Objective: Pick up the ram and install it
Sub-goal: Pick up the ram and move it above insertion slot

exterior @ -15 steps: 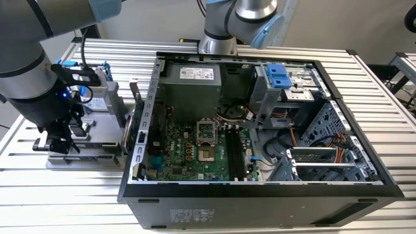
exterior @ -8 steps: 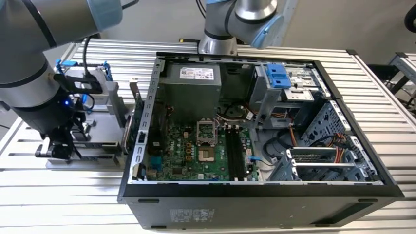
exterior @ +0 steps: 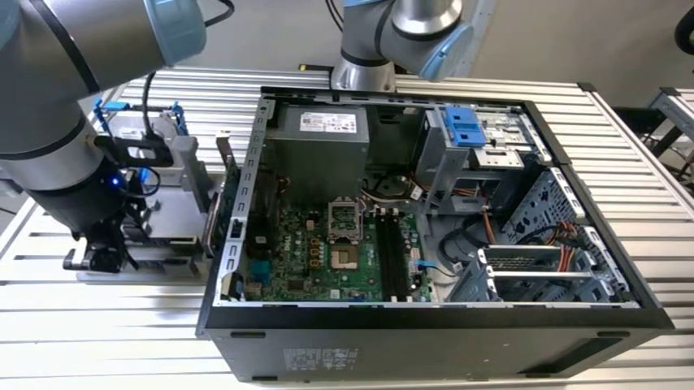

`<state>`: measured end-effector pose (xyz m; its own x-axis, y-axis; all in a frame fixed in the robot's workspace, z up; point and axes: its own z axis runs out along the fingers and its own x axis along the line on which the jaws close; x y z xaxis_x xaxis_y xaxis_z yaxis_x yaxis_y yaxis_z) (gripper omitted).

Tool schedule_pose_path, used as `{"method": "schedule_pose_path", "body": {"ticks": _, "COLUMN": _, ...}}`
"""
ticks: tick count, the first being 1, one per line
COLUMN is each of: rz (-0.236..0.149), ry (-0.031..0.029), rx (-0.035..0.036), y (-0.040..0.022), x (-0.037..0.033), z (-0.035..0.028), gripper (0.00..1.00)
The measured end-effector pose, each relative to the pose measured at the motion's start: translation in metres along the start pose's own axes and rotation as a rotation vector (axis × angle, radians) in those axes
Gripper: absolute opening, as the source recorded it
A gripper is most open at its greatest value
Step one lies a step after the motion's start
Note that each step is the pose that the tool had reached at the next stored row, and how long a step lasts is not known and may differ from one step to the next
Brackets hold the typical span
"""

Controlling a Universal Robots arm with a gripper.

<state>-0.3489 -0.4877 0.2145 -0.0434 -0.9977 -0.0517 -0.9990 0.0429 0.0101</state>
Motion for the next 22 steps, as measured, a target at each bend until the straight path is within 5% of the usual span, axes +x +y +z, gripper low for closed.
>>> {"method": "schedule_pose_path", "body": {"ticks": 14, "rz": 0.000, "ry": -0.0001, "rx": 0.0001, "y": -0.0002, "x": 0.0008, "z": 0.0161, "gripper": 1.00}}
{"method": "schedule_pose_path", "body": {"ticks": 22, "rz": -0.006, "ry": 0.0001, "rx": 0.0009, "y": -0.0002, "x": 0.0010, "z": 0.0196, "gripper": 1.00}}
